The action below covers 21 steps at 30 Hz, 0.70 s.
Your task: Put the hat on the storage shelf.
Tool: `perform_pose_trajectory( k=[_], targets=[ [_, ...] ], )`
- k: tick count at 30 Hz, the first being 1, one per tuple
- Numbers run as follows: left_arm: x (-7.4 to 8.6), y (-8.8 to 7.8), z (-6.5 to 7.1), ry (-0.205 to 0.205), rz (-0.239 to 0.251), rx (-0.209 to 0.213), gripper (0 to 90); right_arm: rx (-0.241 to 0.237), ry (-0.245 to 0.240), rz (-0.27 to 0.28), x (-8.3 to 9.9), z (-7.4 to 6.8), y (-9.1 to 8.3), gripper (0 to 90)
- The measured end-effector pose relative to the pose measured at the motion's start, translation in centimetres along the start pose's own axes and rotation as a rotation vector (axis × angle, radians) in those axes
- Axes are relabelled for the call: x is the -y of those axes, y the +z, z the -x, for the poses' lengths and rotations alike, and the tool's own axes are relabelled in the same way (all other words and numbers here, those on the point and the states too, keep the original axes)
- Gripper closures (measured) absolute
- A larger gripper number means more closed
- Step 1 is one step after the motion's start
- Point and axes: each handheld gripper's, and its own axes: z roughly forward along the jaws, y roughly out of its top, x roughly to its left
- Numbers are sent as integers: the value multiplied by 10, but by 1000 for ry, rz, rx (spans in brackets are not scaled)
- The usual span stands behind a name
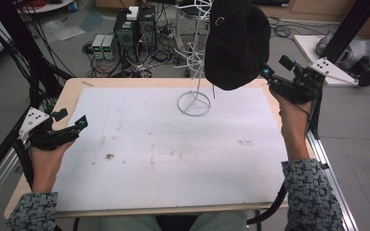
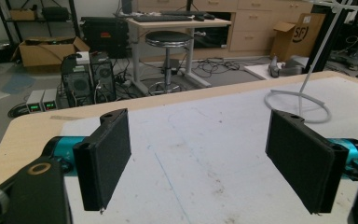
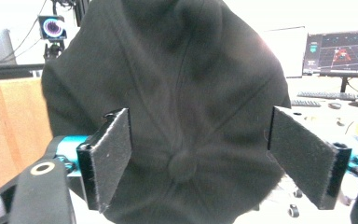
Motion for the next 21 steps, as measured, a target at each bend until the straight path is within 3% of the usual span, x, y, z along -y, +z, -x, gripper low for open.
perform_pose_trajectory(
  k=[5,13,21],
  targets=[
    [0,3,1,3,-6,9,222,9,-8,1,15,-4,-13,126],
    [2,7,5,9,-13,25,222,24,-59,-41,57,-20,-40,118],
    [3,7,7,19,-12,30,222,33,-45,-108,91,-26,-45,114]
  ],
)
